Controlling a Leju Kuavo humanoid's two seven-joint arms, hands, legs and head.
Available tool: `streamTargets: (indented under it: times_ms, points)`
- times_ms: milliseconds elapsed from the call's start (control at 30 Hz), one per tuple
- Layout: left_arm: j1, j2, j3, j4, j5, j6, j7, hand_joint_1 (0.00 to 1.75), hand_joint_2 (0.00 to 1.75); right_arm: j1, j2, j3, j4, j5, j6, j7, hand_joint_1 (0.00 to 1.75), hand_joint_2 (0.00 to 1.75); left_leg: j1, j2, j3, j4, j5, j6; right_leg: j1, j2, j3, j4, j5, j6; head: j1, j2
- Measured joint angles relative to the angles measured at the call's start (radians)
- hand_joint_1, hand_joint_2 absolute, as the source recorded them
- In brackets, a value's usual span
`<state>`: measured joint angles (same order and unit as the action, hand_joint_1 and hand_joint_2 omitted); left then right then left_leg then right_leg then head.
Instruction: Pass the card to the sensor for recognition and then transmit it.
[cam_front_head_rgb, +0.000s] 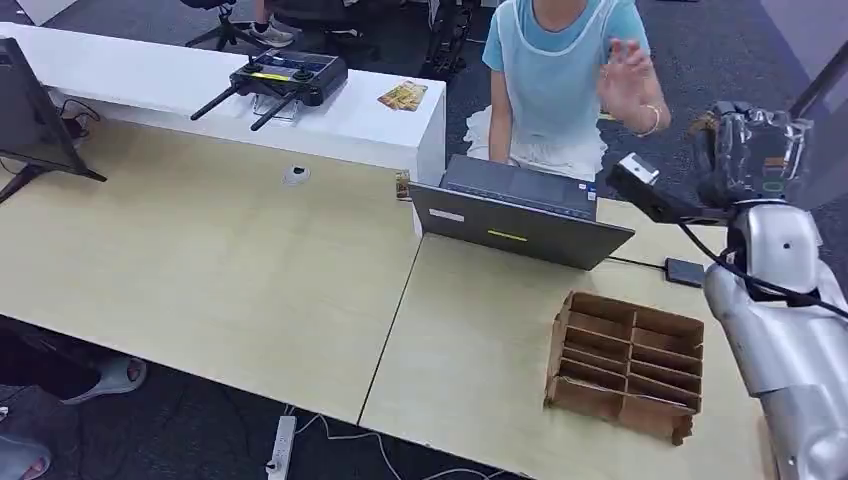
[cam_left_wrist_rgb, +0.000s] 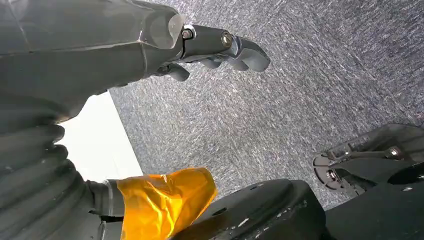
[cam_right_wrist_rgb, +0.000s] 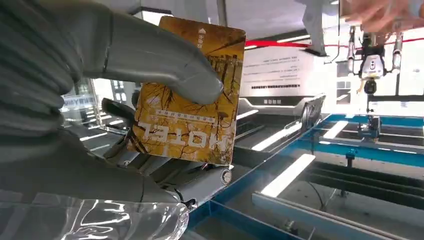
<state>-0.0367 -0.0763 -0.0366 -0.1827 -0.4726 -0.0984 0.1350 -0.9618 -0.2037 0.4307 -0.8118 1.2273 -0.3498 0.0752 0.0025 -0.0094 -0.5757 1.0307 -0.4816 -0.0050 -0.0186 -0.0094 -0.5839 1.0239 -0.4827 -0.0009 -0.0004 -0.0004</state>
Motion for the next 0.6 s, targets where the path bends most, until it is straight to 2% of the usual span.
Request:
streamTargets:
  times_ms: [167, 300, 467, 600]
  points:
    - [0.0, 0.0, 0.002, 0.0, 0.0, 0.003, 0.0, 0.0, 1.75, 0.023, 0.0, -0.034, -0.015, -0.065, -0.008, -0.014, 1.75, 1.75, 0.0, 0.0, 0.0, 0.0, 0.0, 0.0, 0.0, 0.0, 0.0, 0.0, 0.0, 0.0, 0.0, 0.0]
    - [0.001, -0.002, 0.01, 0.0, 0.003, 0.005, 0.0, 0.0, 1.75, 0.057, -0.003, -0.088, -0.05, -0.169, 0.009, -0.044, 1.75, 1.75, 0.0, 0.0, 0.0, 0.0, 0.0, 0.0, 0.0, 0.0, 0.0, 0.0, 0.0, 0.0, 0.0, 0.0]
    - [0.003, -0.003, 0.026, 0.0, 0.009, 0.006, 0.0, 0.0, 1.75, 0.105, -0.022, -0.179, -0.113, -0.367, 0.099, -0.096, 1.75, 1.75, 0.0, 0.0, 0.0, 0.0, 0.0, 0.0, 0.0, 0.0, 0.0, 0.0, 0.0, 0.0, 0.0, 0.0]
    - [0.007, -0.005, 0.043, 0.0, 0.018, 0.006, 0.0, 0.0, 1.75, 0.137, -0.058, -0.282, -0.16, -0.613, 0.246, -0.146, 1.75, 1.75, 0.0, -0.001, -0.001, 0.0, 0.0, 0.0, 0.0, -0.002, 0.0, -0.001, 0.0, 0.0, 0.0, 0.0]
